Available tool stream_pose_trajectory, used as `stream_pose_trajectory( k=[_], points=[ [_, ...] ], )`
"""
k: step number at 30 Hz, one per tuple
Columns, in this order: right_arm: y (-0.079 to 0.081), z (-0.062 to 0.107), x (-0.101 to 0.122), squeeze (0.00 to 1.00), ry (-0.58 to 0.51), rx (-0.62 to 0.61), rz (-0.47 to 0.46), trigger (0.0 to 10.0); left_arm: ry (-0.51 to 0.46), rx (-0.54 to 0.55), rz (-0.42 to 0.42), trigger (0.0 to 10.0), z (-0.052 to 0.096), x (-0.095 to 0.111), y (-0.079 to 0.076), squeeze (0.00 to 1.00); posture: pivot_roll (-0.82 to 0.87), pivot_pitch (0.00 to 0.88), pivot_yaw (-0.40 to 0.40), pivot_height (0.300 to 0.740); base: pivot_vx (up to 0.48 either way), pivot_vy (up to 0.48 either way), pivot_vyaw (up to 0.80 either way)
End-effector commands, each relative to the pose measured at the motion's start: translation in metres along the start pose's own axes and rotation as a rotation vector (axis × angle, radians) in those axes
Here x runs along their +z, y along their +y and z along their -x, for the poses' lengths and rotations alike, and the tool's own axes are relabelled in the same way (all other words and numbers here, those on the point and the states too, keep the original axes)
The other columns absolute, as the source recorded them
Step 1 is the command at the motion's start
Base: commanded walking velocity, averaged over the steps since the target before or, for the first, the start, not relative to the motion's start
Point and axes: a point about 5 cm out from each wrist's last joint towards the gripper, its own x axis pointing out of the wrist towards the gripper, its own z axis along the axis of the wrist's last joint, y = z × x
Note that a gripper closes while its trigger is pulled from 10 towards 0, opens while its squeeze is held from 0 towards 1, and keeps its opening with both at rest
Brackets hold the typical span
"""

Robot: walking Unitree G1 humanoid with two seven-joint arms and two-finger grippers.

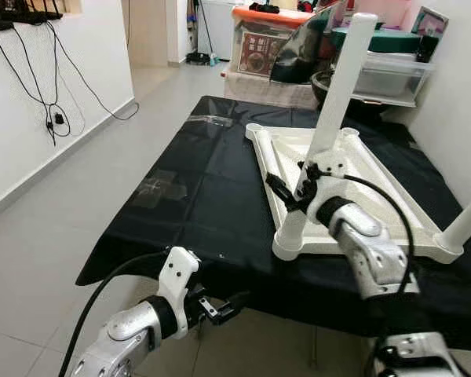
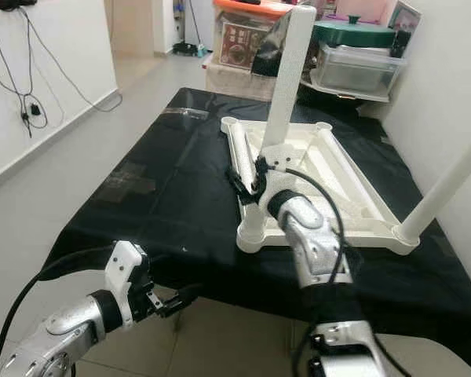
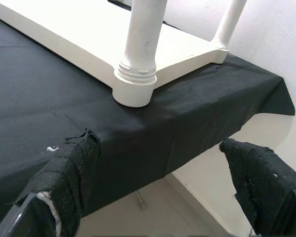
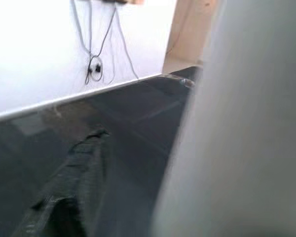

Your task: Building children table

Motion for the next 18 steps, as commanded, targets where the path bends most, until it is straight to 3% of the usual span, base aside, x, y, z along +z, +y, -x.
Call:
stream_pose_trajectory(
  k=[1, 2, 3, 4, 6, 7, 8, 9, 10, 11, 13, 14, 15, 16, 17, 18],
  points=[
    [0.008, -0.005, -0.004, 0.0, 0.026, 0.11, 0.043, 3.6, 0.014, -0.005, 0.017, 10.0, -0.002, -0.005, -0.001, 0.0, 0.1, 0.0, -0.125, 0.74, 0.0, 0.0, 0.0],
    [0.008, -0.005, -0.004, 0.0, 0.026, 0.11, 0.043, 3.6, 0.014, -0.005, 0.017, 10.0, -0.002, -0.005, -0.001, 0.0, 0.1, 0.0, -0.125, 0.74, 0.0, 0.0, 0.0],
    [0.007, -0.006, -0.008, 0.0, 0.053, 0.111, 0.058, 0.0, 0.015, -0.004, 0.016, 10.0, -0.002, -0.005, -0.002, 0.0, 0.1, 0.0, -0.127, 0.74, 0.0, 0.0, 0.0],
    [0.007, -0.006, -0.008, 0.0, 0.053, 0.111, 0.058, 0.0, 0.015, -0.004, 0.016, 10.0, -0.002, -0.005, -0.002, 0.0, 0.1, 0.0, -0.127, 0.74, 0.0, 0.0, 0.0],
    [-0.021, -0.014, -0.022, 0.0, 0.172, -0.298, -0.049, 0.0, 0.014, 0.0, 0.027, 10.0, -0.001, -0.005, -0.002, 0.0, 0.1, 0.0, -0.123, 0.74, 0.0, 0.0, 0.0],
    [-0.021, -0.014, -0.022, 0.0, 0.172, -0.298, -0.049, 0.0, 0.014, 0.0, 0.027, 10.0, -0.001, -0.005, -0.002, 0.0, 0.1, 0.0, -0.123, 0.74, 0.0, 0.0, 0.0],
    [-0.034, -0.011, -0.03, 0.0, 0.226, -0.542, -0.136, 0.0, 0.013, 0.001, 0.029, 10.0, -0.001, -0.005, -0.002, 0.0, 0.1, 0.0, -0.123, 0.74, 0.0, 0.0, 0.0],
    [-0.034, -0.011, -0.03, 0.0, 0.226, -0.542, -0.136, 0.0, 0.013, 0.001, 0.029, 10.0, -0.001, -0.005, -0.002, 0.0, 0.1, 0.0, -0.123, 0.74, 0.0, 0.0, 0.0],
    [-0.041, -0.003, -0.042, 0.0, 0.281, -0.745, -0.224, 0.0, 0.013, 0.001, 0.024, 10.0, 0.0, -0.004, -0.001, 0.0, 0.11, 0.0, -0.124, 0.74, 0.0, 0.0, 0.0],
    [-0.039, 0.004, -0.051, 0.0, 0.315, -0.854, -0.281, 0.0, 0.018, 0.002, 0.016, 10.0, 0.001, -0.004, 0.0, 0.0, 0.11, 0.0, -0.123, 0.74, 0.0, 0.0, 0.0],
    [-0.032, 0.008, -0.056, 0.0, 0.327, -0.893, -0.312, 0.0, 0.022, 0.007, 0.009, 10.0, 0.002, -0.004, 0.001, 0.0, 0.12, 0.0, -0.12, 0.74, 0.0, 0.0, 0.0],
    [-0.02, 0.01, -0.055, 0.0, 0.317, -0.905, -0.308, 0.0, 0.025, 0.01, 0.008, 10.0, 0.004, -0.004, 0.002, 0.0, 0.12, 0.0, -0.115, 0.74, 0.0, 0.0, 0.0],
    [0.007, 0.008, -0.051, 0.0, 0.29, -0.812, -0.318, 10.0, 0.028, 0.014, 0.012, 10.0, 0.006, -0.005, 0.003, 0.0, 0.11, 0.0, -0.105, 0.74, 0.0, 0.0, 0.0],
    [0.007, 0.008, -0.051, 0.0, 0.29, -0.812, -0.318, 10.0, 0.028, 0.014, 0.012, 10.0, 0.006, -0.005, 0.003, 0.0, 0.11, 0.0, -0.105, 0.74, 0.0, 0.0, 0.0],
    [0.023, 0.005, -0.048, 0.0, 0.278, -0.744, -0.325, 10.0, 0.029, 0.011, 0.016, 10.0, 0.006, -0.005, 0.002, 0.0, 0.1, 0.0, -0.098, 0.74, 0.0, 0.0, 0.0],
    [0.023, 0.005, -0.048, 0.0, 0.278, -0.744, -0.325, 10.0, 0.029, 0.011, 0.016, 10.0, 0.006, -0.005, 0.002, 0.0, 0.1, 0.0, -0.098, 0.74, 0.0, 0.0, 0.0]
  ],
)
